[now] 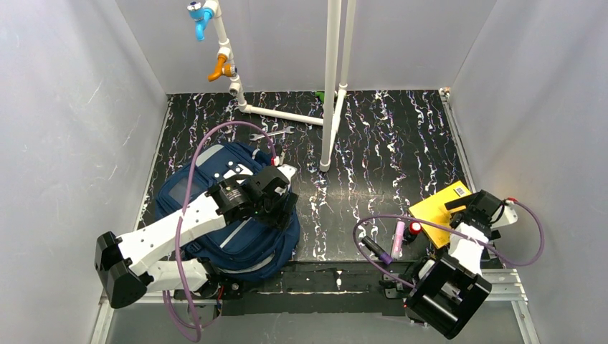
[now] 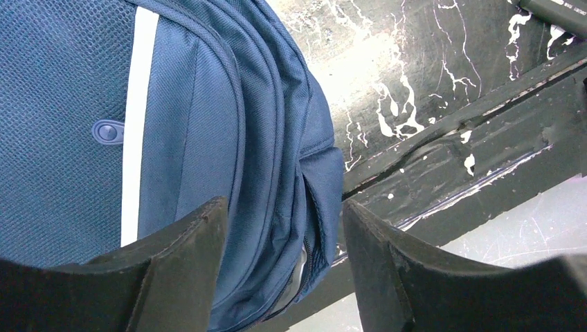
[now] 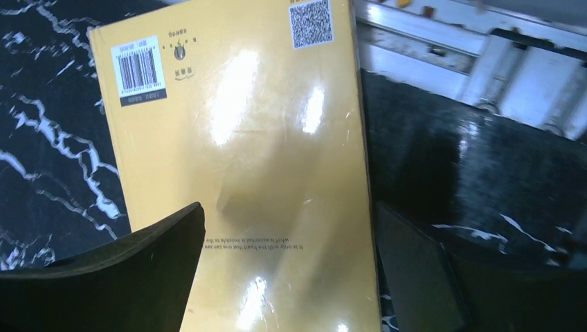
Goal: Pack the student bag
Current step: Move the book to the center of the board.
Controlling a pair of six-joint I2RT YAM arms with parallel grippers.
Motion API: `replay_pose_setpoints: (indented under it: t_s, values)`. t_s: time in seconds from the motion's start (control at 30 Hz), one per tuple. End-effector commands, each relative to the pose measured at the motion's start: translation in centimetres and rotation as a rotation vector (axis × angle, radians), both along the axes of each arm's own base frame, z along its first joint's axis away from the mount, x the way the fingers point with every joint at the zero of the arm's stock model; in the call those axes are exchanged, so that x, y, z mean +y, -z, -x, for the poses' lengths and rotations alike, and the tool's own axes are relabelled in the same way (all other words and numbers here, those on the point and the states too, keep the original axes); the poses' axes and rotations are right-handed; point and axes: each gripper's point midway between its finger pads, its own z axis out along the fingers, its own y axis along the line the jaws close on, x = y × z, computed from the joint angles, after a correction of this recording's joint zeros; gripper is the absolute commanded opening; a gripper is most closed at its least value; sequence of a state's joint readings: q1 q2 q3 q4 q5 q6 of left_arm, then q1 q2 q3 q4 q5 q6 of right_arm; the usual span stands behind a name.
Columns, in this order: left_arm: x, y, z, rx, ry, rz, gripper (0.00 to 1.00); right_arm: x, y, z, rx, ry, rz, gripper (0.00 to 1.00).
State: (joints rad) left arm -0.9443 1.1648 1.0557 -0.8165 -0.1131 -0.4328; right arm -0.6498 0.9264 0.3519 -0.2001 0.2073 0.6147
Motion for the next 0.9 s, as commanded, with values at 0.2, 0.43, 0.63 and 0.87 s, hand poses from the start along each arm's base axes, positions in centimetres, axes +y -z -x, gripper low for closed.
replay_pose_setpoints:
  t_s: [0.2, 0.43, 0.63, 0.87]
  values:
    - [-0.9, -1.3, 0.1, -0.015, 0.000, 0.091, 0.61, 6.6, 1.7, -6.4, 0.099, -0.472, -0.026, 0.88]
    - [-0.5, -2.4, 0.1, -0.033, -0.031, 0.108, 0.62, 12.0, 3.0, -8.5, 0.270, -0.660, -0.030, 0.81]
    - [-1.2, -3.2, -0.4, -0.039, -0.041, 0.121, 0.63, 19.8, 2.4, -9.5, 0.313, -0.927, -0.027, 0.81]
    - [-2.6, -4.2, -0.1, -0.016, -0.002, 0.179, 0.64, 16.0, -5.7, -16.6, 0.118, -0.836, 0.153, 0.98]
